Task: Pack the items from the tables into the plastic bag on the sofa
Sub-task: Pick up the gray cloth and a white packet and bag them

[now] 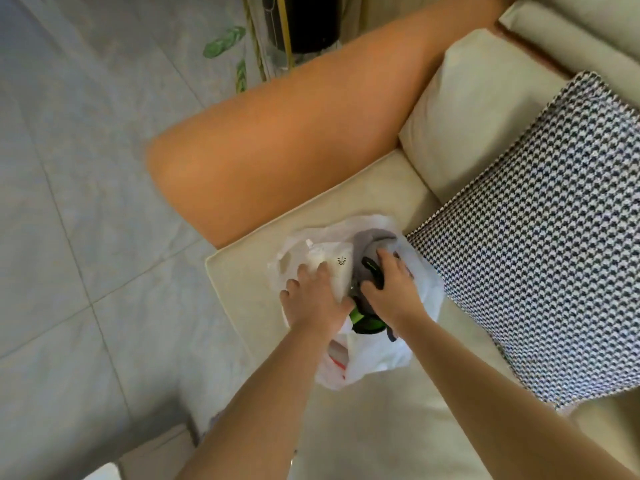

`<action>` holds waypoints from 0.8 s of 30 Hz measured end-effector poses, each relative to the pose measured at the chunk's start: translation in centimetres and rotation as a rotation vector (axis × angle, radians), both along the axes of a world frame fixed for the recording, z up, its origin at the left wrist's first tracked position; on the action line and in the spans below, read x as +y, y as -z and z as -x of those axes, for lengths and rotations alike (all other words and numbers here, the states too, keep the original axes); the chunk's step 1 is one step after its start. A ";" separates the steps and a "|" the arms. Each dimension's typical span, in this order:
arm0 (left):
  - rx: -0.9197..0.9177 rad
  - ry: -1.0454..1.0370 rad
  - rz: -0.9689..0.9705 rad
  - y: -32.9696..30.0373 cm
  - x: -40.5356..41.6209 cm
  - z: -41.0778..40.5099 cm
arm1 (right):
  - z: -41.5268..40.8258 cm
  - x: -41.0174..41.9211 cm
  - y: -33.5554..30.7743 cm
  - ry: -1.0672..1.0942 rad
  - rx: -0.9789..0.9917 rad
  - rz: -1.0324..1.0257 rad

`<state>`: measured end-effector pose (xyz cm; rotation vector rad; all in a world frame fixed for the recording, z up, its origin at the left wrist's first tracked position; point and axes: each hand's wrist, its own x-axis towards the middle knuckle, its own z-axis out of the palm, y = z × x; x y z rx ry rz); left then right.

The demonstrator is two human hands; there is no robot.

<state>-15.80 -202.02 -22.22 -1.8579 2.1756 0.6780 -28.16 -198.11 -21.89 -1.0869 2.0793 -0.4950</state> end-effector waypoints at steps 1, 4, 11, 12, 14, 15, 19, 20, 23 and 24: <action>0.005 0.010 0.009 0.6 -0.3 -0.1 | -0.2 0.0 0.6 -0.042 -0.017 -0.018; 0.049 0.061 -0.020 2.3 -0.8 -0.6 | -0.4 0.5 2.6 -0.178 0.031 -0.094; 0.313 0.169 -0.177 4.1 -2.1 -1.5 | 0.4 1.0 5.2 -0.320 0.180 -0.279; 0.294 0.181 -0.109 4.2 -2.4 -1.6 | 0.4 0.9 5.2 -0.312 0.190 -0.277; 0.171 0.189 0.072 4.5 -2.9 -2.0 | -0.2 0.8 4.7 -0.266 0.213 -0.225; 0.122 0.153 0.123 4.5 -3.1 -2.1 | -0.6 0.7 4.4 -0.239 0.214 -0.184; 0.125 -0.127 -0.043 4.8 -4.5 -2.4 | -2.8 0.5 4.3 -0.271 0.251 -0.087; 0.169 -0.193 -0.112 5.0 -4.8 -2.4 | -3.2 0.5 4.6 -0.309 0.282 -0.095; 0.369 -0.399 -0.256 5.4 -5.3 -2.6 | -3.8 0.4 5.6 -0.382 0.315 -0.144; 0.421 -0.446 -0.269 5.4 -5.3 -2.7 | -3.8 0.3 5.8 -0.391 0.309 -0.155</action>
